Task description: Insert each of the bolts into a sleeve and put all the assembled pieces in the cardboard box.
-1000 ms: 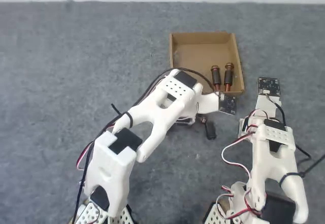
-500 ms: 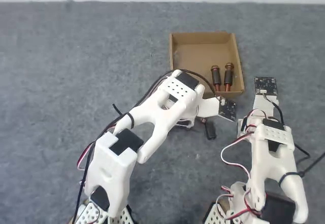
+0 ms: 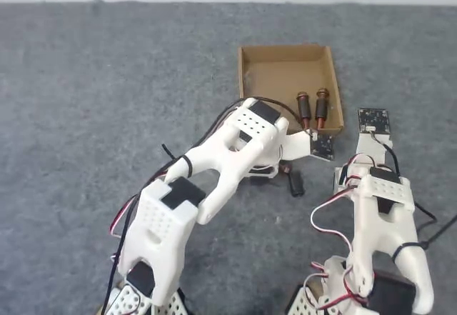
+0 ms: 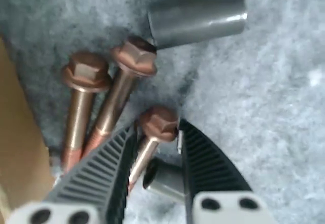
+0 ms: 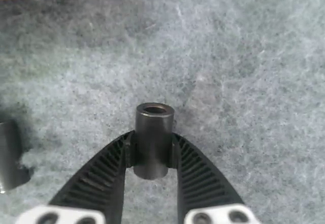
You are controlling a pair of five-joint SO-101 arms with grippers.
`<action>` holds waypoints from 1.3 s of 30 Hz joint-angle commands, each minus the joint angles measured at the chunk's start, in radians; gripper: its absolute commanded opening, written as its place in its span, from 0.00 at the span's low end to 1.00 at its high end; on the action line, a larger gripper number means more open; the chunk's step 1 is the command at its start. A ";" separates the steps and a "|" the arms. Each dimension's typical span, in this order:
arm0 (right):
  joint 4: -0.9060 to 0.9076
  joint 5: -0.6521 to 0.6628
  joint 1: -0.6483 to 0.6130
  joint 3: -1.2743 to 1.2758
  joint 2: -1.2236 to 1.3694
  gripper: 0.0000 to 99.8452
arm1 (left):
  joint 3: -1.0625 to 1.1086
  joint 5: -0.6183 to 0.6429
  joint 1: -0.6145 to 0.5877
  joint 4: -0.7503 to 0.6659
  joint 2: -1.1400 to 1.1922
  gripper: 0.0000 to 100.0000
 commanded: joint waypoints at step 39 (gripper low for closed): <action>-0.028 0.012 -0.007 -0.058 0.004 0.01 | -0.124 0.838 -0.066 0.193 -0.276 0.01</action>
